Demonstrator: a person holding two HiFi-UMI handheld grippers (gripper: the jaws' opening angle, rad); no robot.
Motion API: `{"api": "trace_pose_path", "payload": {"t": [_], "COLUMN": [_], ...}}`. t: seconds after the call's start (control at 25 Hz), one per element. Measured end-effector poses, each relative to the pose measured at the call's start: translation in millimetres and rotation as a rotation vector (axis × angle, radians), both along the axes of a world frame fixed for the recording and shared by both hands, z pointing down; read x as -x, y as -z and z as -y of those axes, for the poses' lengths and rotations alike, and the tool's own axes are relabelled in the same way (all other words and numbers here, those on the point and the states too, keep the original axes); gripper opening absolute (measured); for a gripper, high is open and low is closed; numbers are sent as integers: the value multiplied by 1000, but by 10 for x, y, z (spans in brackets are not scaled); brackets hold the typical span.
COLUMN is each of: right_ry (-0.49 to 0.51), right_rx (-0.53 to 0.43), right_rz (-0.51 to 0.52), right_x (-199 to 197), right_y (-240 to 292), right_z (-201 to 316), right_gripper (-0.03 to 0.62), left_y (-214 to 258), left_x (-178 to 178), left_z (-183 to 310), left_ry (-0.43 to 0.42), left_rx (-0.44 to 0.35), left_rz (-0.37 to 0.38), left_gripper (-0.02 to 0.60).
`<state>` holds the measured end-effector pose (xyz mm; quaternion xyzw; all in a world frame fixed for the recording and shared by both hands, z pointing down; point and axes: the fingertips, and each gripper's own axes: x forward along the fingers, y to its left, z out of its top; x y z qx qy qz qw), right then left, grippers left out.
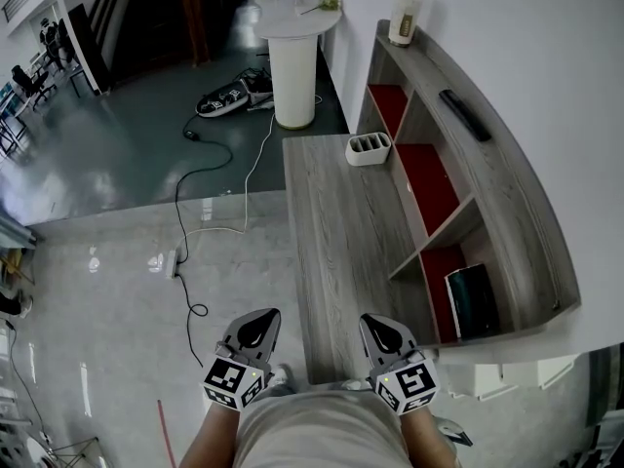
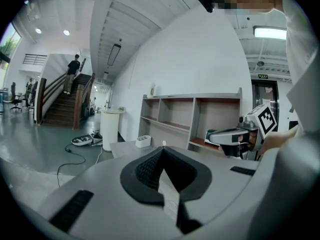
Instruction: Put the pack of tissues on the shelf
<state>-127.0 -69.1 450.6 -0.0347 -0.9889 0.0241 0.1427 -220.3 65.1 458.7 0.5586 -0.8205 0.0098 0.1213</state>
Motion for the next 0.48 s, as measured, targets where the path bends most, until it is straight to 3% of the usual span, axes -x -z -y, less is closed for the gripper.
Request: {"api": "trace_pose_path", "payload": {"t": [0.48], "right_ry": [-1], "right_rx": [-1], "right_rz": [2], "right_x": [-44], "right_y": [-22], "right_z": [-2], "right_gripper": [28], "left_y": [11], "left_x": [-7], "left_z": [-24], "left_ry": [12], "left_rx": [-16], "left_rz": [1], "left_gripper": [15]}}
